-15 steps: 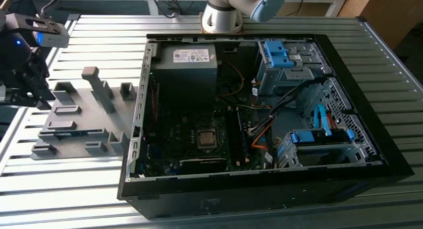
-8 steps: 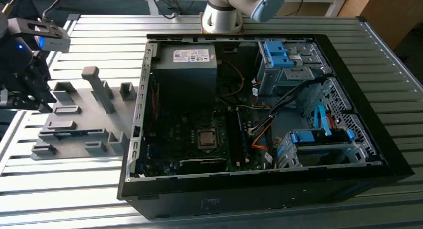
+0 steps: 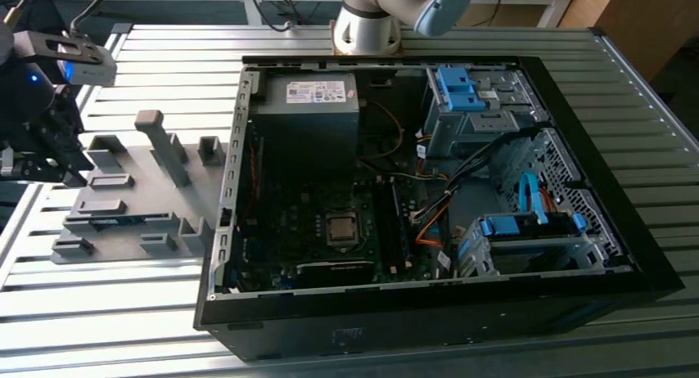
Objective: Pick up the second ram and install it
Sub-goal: 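Pick up the second ram and move it above second insertion slot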
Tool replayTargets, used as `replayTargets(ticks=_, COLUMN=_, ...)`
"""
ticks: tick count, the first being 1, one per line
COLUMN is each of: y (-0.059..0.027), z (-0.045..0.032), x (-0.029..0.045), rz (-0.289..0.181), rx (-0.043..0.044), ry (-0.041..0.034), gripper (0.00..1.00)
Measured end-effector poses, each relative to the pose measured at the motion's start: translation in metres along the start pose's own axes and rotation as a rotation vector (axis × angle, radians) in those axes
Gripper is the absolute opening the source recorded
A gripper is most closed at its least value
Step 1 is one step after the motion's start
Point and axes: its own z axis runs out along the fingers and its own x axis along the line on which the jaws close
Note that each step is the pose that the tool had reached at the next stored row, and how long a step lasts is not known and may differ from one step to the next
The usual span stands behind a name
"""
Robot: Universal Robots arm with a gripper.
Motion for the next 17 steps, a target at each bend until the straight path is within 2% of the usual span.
replayTargets(ticks=1, y=0.0000, z=0.0008, x=0.0019, rz=0.000, rx=-0.0002, ry=0.0002, gripper=0.32)
replayTargets(ticks=2, y=-0.0001, z=0.0061, x=0.0046, rz=-0.004, rx=-0.0003, ry=0.0002, gripper=0.32)
replayTargets(ticks=6, y=-0.0003, z=0.0118, x=0.0055, rz=-0.005, rx=-0.0004, ry=0.0003, gripper=0.32)
replayTargets(ticks=12, y=-0.0006, z=0.0124, x=0.0057, rz=-0.005, rx=-0.0003, ry=0.0003, gripper=0.32)
replayTargets(ticks=17, y=-0.0019, z=0.0166, x=0.0060, rz=-0.005, rx=-0.0003, ry=0.0002, gripper=0.32)
